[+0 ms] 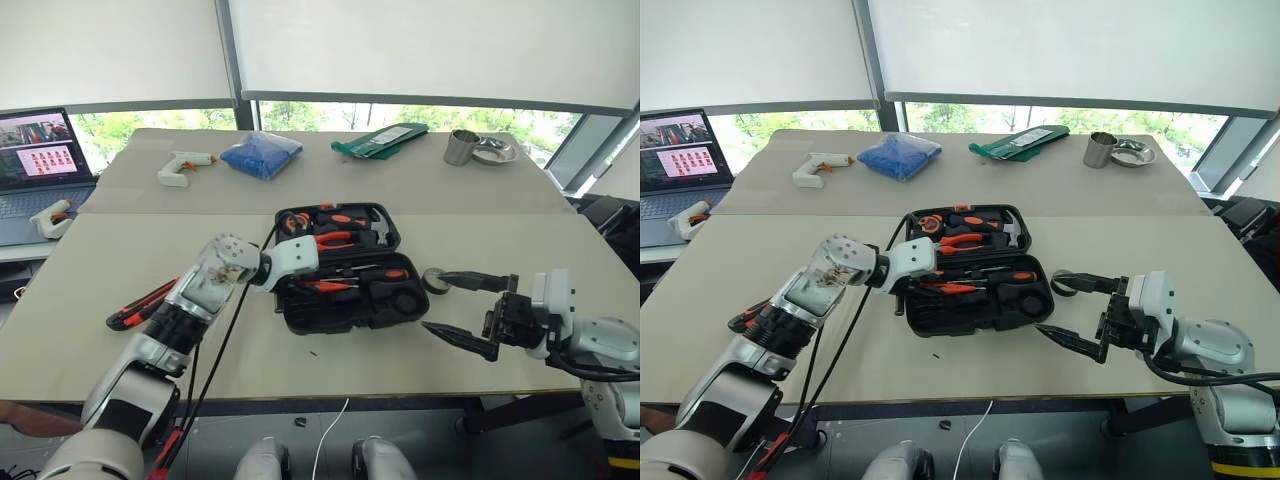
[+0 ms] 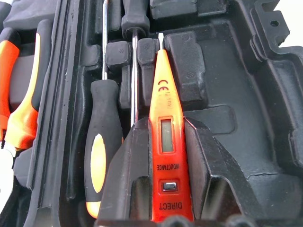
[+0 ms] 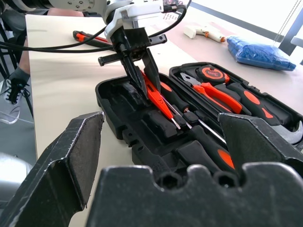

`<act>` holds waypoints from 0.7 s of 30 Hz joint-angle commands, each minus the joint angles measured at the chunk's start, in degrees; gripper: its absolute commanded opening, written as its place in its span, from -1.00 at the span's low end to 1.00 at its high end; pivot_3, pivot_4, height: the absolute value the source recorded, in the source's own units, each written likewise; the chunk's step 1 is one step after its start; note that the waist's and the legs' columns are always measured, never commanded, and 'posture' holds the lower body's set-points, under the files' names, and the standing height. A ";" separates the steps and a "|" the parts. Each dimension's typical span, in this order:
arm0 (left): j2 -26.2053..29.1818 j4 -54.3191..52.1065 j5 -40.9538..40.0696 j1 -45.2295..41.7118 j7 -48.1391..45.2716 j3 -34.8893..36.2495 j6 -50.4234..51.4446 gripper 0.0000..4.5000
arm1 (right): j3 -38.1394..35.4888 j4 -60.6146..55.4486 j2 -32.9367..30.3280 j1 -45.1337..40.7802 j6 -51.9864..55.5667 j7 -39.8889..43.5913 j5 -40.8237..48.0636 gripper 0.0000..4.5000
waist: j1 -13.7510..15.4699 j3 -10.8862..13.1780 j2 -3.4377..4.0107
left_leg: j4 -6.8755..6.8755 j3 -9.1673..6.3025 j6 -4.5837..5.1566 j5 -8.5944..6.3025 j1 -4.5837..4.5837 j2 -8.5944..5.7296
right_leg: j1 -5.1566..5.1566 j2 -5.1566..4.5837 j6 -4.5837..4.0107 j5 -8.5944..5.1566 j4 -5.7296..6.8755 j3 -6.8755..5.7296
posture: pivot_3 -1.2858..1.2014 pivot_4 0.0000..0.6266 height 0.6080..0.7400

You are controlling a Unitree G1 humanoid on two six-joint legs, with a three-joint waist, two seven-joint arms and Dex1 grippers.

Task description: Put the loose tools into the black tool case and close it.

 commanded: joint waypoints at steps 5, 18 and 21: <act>-0.77 -1.48 3.08 -0.76 -0.31 -2.99 4.24 -0.78 | -0.58 -2.54 0.57 0.42 -0.67 -0.80 0.44 1.00 | 0.00 0.00 0.00 | 0.00 0.00 0.00 0.00 0.02 0.00 | 0.00 0.01 -0.02 0.00 0.05 0.02 | 0.03 -0.52 1.00; -0.52 -6.66 -3.61 2.91 -1.74 2.84 4.20 0.07 | 0.66 -3.34 1.48 0.75 -0.56 -1.94 0.25 1.00 | -0.18 0.00 0.00 | 0.03 -0.01 0.04 -0.03 0.03 0.00 | -0.05 0.00 -0.08 -0.01 0.19 0.08 | 0.03 -0.52 1.00; -1.71 -6.81 -7.45 3.87 -0.28 7.84 -0.38 0.39 | 1.17 -3.27 1.68 0.62 -0.47 -2.00 0.27 1.00 | -0.05 0.00 0.00 | 0.06 0.00 0.04 -0.02 0.02 -0.01 | -0.11 -0.03 -0.14 0.01 0.30 0.11 | 0.03 -0.52 1.00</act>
